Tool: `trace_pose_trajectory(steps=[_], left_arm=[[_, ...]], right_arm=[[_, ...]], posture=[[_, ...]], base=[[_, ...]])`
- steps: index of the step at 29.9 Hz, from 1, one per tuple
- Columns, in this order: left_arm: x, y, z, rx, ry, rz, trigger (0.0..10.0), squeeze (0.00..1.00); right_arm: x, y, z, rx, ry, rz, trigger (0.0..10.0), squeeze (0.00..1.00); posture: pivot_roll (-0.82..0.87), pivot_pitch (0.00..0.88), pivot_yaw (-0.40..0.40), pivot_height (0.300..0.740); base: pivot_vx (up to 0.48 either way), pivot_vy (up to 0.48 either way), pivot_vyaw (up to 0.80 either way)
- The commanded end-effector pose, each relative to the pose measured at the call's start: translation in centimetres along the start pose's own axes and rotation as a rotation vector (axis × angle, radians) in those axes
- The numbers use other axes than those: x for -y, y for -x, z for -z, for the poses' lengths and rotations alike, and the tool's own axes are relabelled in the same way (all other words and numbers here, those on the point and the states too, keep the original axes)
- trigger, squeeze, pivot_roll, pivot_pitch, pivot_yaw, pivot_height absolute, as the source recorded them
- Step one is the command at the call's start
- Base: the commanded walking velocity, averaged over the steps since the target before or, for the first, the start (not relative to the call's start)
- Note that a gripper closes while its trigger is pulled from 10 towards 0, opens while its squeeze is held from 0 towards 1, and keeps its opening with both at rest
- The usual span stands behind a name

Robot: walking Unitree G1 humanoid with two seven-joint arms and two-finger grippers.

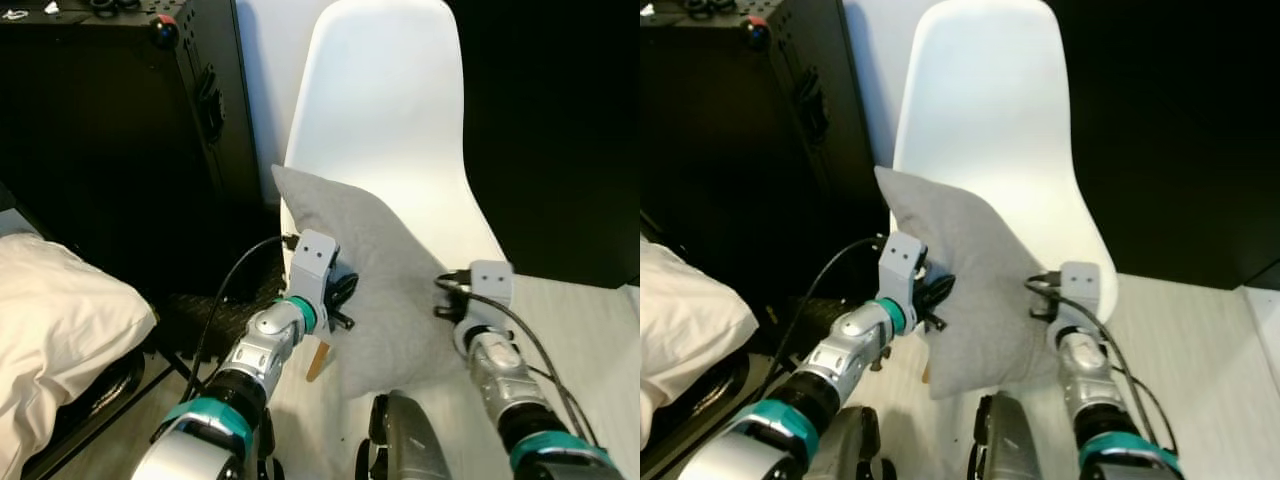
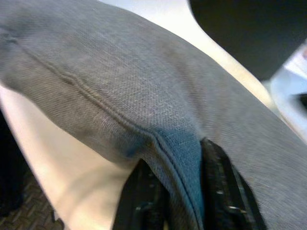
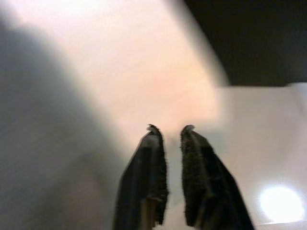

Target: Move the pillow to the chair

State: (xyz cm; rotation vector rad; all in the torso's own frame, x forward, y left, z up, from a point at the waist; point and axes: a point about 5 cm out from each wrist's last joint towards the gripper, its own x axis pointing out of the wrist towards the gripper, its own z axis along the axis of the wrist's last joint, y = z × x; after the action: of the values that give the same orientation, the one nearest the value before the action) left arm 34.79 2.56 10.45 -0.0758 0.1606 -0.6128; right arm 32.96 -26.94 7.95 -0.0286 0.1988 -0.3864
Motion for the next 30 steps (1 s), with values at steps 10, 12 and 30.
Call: trace_pose_trajectory(steps=[10,12,30], left_arm=[[2.0,-1.6,-3.1,0.122,0.006,0.021,10.0,1.00],[1.0,-1.4,-3.5,0.149,0.047,-0.001,10.0,0.00],[-6.4,2.5,-3.6,0.242,-0.014,-0.184,10.0,0.00]], right_arm=[[1.1,0.0,-1.2,0.096,-0.005,0.126,10.0,1.00],[2.0,-0.1,-1.7,0.124,-0.012,0.182,10.0,0.38],[1.9,0.3,-2.0,0.190,-0.015,0.193,10.0,0.00]], posture=[[-0.01,0.134,0.086,0.621],[-0.01,0.129,0.081,0.621],[0.03,0.094,0.024,0.621]], base=[[0.000,0.000,0.00],[0.000,0.000,0.00],[0.000,0.000,0.00]])
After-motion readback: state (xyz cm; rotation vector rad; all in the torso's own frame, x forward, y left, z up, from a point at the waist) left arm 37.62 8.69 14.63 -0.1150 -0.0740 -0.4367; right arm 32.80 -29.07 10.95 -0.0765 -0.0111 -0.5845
